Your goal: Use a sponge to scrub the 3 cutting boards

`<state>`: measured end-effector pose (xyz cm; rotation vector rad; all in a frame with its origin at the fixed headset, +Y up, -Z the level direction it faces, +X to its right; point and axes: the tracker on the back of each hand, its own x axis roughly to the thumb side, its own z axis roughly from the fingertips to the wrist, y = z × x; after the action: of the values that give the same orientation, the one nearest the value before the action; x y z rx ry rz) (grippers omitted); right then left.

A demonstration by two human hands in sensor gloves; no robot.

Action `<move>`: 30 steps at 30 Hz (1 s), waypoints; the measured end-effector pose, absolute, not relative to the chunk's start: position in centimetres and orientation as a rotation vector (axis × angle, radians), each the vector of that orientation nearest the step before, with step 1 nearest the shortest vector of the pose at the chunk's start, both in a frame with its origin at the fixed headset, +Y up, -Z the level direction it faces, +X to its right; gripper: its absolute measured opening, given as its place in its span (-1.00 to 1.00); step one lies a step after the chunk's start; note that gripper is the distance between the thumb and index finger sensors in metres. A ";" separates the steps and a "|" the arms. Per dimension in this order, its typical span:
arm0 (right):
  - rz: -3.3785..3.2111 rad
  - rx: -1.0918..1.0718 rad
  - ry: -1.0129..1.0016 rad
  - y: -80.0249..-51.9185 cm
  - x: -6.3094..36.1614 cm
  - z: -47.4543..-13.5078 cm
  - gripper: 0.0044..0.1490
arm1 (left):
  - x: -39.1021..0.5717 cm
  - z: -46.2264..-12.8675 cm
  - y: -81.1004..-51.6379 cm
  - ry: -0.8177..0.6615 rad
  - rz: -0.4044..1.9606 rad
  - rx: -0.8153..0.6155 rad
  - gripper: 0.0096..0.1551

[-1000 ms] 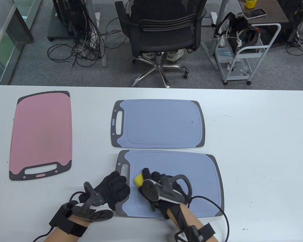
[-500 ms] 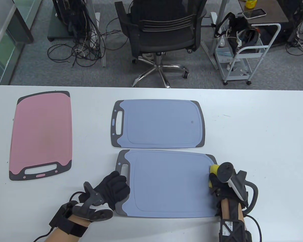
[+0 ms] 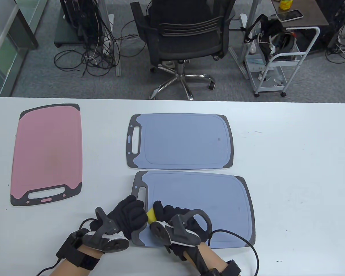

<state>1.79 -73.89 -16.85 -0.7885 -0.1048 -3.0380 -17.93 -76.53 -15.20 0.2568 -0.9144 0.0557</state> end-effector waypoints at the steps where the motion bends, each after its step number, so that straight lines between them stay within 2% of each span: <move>1: -3.090 -0.724 -0.138 -74.1 2.7 -17.4 -0.06 | -17.9 -15.2 -76.5 -0.915 0.054 0.256 -0.54; 3: -3.084 -0.477 -0.177 -74.5 6.4 -18.8 -0.07 | -17.9 -15.2 -76.5 -0.915 0.057 0.256 -0.54; 7: -3.078 0.116 -0.316 -75.8 16.9 -21.8 -0.07 | -17.9 -15.2 -76.5 -0.912 0.058 0.254 -0.54; 10: -3.083 0.552 -0.429 -76.8 24.1 -22.1 -0.07 | -17.9 -15.2 -76.5 -0.911 0.058 0.255 -0.54; 12: -3.144 0.659 -0.440 -77.3 26.1 -21.8 -0.07 | -17.9 -15.2 -76.5 -0.910 0.059 0.255 -0.54; 14: -3.189 0.633 -0.423 -77.3 25.4 -21.9 -0.07 | -17.9 -15.2 -76.5 -0.909 0.059 0.256 -0.54; 16: -3.047 0.413 -0.403 -76.5 22.6 -22.3 -0.07 | -17.9 -15.2 -76.5 -0.909 0.060 0.255 -0.54; 17: -3.067 0.201 -0.432 -76.0 19.5 -22.3 -0.07 | -17.9 -15.2 -76.5 -0.911 0.060 0.255 -0.54; 18: -3.090 0.133 -0.409 -75.7 17.6 -22.0 -0.06 | -17.9 -15.2 -76.5 -0.911 0.059 0.254 -0.54; 20: -3.140 -0.305 -0.318 -74.9 10.4 -20.4 -0.05 | -17.9 -15.2 -76.5 -0.913 0.058 0.255 -0.54; 22: -3.104 -0.639 -0.185 -74.1 4.7 -18.2 -0.05 | -17.9 -15.2 -76.5 -0.915 0.057 0.255 -0.54; 24: -3.029 -0.845 -0.108 -73.5 1.0 -16.4 -0.05 | -17.9 -15.2 -76.5 -0.916 0.055 0.257 -0.54; 26: -3.001 -0.835 -0.075 -73.3 0.0 -15.8 -0.05 | -17.9 -15.2 -76.5 -0.918 0.054 0.261 -0.54; 28: -3.023 -0.791 -0.124 -73.5 1.5 -16.3 -0.06 | -17.9 -15.2 -76.5 -0.918 0.056 0.260 -0.54; 30: -3.112 -0.574 -0.144 -74.2 5.2 -17.3 -0.06 | -17.9 -15.2 -76.5 -0.917 0.057 0.255 -0.54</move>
<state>5.21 -74.24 -17.34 -0.5741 -0.1440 -3.1122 -17.86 -76.48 -15.22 0.2548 -0.9171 0.0571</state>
